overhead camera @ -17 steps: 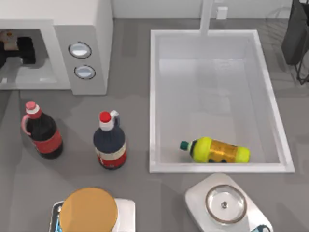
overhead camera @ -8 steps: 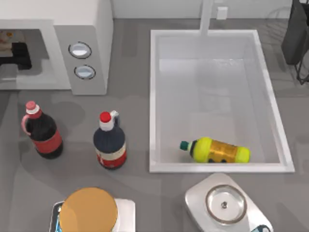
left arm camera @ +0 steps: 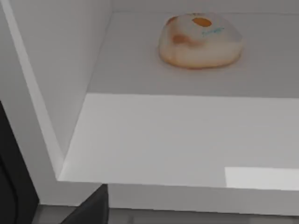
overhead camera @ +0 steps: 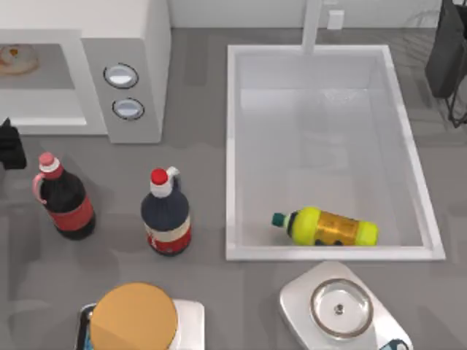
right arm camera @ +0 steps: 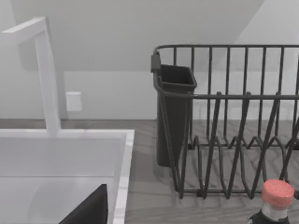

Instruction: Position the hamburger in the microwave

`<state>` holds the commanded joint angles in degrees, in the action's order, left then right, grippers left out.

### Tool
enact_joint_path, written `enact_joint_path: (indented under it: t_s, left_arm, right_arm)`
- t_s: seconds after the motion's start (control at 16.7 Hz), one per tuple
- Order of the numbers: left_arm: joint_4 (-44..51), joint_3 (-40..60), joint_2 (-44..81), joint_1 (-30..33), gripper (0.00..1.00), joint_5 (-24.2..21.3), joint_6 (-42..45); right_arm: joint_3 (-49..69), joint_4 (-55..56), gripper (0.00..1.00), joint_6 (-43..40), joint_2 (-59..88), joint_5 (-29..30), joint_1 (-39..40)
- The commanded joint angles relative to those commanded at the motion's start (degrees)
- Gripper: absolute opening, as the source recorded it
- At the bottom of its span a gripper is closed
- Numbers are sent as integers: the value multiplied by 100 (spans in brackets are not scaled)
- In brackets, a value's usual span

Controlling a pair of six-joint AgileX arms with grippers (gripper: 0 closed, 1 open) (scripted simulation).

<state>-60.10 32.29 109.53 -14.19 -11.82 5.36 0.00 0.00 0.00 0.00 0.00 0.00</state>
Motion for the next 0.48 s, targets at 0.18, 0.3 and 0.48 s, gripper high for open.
enact_joint_path:
  t_s: [0.18,0.3,0.48]
  left_arm:
    - [-28,-709,-170,-215,100,-343,113]
    - [-28,-877,-156,-306,100,-457,146]
    - [-28,-880,-155,-308,100,-459,147]
  right_arm:
    - [0,0,100,0,0,0,0]
    - [0,0,100,0,0,0,0]
    - [0,0,100,0,0,0,0]
